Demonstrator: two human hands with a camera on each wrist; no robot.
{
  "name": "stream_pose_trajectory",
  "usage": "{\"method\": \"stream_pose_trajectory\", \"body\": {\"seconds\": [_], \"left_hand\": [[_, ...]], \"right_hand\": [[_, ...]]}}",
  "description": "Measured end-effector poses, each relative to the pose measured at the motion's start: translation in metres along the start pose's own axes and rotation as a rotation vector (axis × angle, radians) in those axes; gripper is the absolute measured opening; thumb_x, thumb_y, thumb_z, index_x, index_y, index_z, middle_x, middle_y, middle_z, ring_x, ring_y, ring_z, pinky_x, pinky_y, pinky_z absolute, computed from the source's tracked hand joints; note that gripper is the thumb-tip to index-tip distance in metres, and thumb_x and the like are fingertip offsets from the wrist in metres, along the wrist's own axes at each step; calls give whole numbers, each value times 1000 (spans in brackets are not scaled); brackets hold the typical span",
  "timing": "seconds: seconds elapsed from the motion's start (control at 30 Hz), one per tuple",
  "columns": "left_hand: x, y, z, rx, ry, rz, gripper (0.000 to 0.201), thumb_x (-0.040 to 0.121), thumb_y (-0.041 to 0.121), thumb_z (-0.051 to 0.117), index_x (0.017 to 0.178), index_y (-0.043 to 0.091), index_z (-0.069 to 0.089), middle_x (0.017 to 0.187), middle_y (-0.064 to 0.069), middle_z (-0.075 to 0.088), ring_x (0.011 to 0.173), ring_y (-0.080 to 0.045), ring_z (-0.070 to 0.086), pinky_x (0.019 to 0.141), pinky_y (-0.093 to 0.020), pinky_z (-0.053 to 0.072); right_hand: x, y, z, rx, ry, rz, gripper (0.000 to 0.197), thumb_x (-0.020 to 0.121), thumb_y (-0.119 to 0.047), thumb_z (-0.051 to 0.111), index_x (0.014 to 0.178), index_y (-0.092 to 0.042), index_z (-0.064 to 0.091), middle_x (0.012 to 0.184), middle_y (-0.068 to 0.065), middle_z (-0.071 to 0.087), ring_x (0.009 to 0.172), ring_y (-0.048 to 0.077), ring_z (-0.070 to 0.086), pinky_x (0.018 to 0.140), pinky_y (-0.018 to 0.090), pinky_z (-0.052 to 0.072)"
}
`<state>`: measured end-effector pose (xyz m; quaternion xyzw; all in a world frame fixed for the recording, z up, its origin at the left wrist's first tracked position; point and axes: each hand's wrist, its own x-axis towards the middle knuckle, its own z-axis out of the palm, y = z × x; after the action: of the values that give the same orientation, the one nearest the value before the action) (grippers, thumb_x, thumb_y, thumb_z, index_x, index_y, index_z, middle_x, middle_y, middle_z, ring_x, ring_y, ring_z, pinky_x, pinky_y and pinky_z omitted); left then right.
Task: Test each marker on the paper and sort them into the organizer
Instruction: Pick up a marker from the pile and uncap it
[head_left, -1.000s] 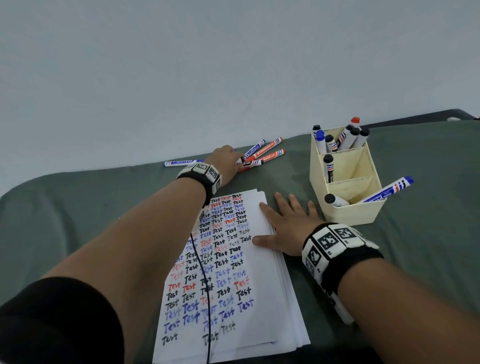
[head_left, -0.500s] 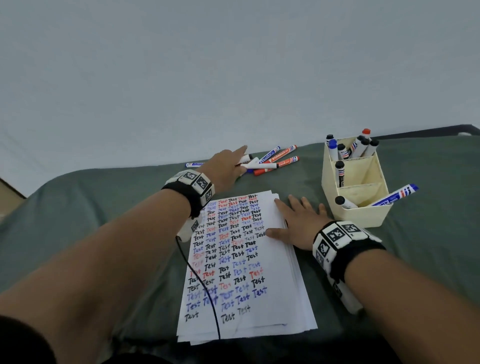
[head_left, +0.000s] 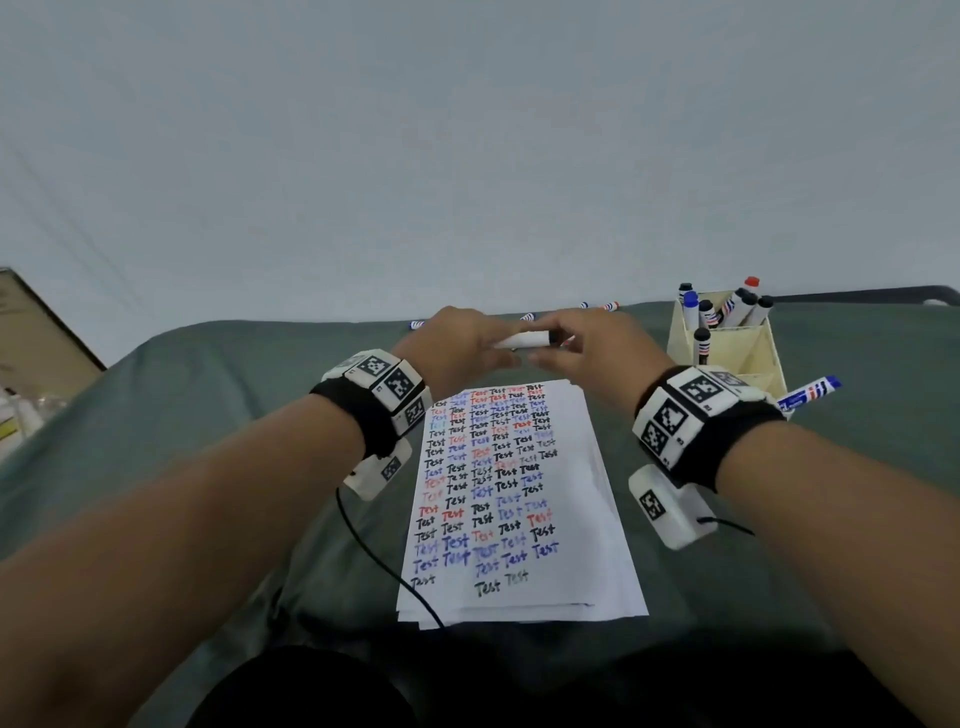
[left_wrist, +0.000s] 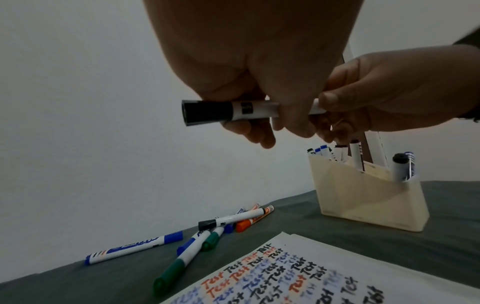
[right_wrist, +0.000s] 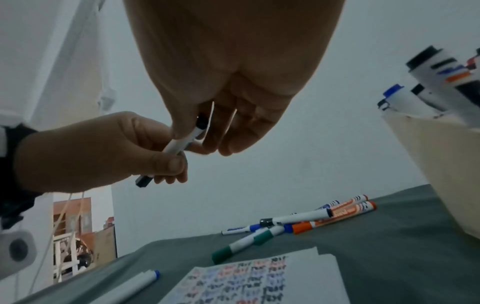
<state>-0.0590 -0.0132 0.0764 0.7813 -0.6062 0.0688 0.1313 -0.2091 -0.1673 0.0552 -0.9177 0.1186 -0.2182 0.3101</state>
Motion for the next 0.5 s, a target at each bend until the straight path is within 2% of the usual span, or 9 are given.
{"method": "stream_pose_trajectory", "body": {"seconds": [0.07,0.13,0.2,0.37,0.5], "left_hand": [[-4,0,-5,7,21,-15,28,94,40,67,117,24,73,77,1,66,71,-18,61,61,-28,34],[-8,-2,-9,-20,56,-45,27,95,41,65,109,20,74,79,3,66,72,-16,57,60,-26,35],[-14,-8,-13,-39,92,-99,24,98,42,59,107,22,70,78,7,61,73,-14,53,60,-23,33],[-25,-18,-30,-34,175,-160,20,105,37,46,96,22,55,75,5,52,67,-15,48,58,-34,31],[-24,-23,-51,-25,272,-229,24,104,44,42,106,23,55,74,4,53,65,-14,51,56,-32,37]], "right_hand": [[4,-10,-4,14,23,17,18,89,-37,75,106,-32,77,80,-15,66,71,-12,55,65,9,43],[8,-17,-9,40,45,44,13,89,-33,75,101,-29,78,76,-16,65,69,-7,55,60,9,37],[11,-24,-18,41,74,68,9,90,-31,73,98,-30,78,75,-16,65,70,-2,57,60,10,37],[22,-53,-42,110,116,73,7,90,-27,73,96,-26,77,76,-6,68,71,14,65,71,32,54],[47,-82,-53,251,152,49,9,88,-18,75,98,-18,77,72,-4,68,66,15,69,76,37,62]]}}
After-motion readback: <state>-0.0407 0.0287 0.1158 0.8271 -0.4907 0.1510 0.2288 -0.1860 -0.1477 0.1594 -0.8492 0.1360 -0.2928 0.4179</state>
